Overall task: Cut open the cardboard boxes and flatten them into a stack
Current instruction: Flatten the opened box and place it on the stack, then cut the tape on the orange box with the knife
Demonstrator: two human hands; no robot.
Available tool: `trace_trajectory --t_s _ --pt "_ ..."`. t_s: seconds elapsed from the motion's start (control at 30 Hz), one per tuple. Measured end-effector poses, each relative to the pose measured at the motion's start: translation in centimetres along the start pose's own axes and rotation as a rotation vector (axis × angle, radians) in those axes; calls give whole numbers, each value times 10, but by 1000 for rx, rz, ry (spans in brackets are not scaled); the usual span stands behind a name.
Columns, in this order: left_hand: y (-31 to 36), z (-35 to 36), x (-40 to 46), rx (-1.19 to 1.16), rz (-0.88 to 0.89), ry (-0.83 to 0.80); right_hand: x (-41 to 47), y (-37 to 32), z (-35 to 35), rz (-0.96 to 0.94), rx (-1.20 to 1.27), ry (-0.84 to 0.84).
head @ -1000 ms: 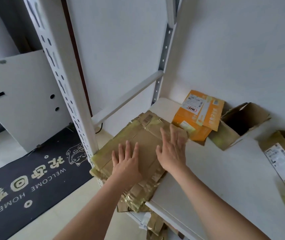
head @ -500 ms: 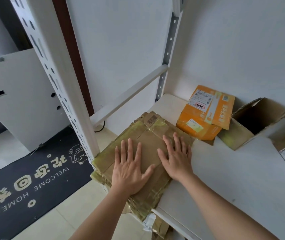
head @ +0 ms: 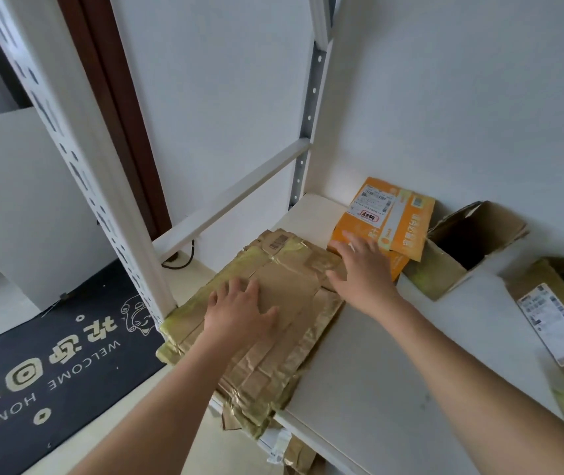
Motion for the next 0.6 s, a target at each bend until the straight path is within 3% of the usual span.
trace_trajectory --t_s 0.07,0.23,0.4,0.6 --pt "12 -21 3 -13 2 105 5 22 -26 30 -64 133" --pt "68 -49 25 -241 155 262 14 88 -13 171 -105 52" --pt "120 -43 58 -639 143 96 12 113 0 220 88 63" --pt "142 -10 98 -738 -24 -140 15 123 -6 173 143 191"
Point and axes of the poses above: each hand's wrist, its own x-axis towards the middle knuckle, its own z-axis out of the palm, y = z × x, the point moved 10 cm from there along x, towards the middle knuckle
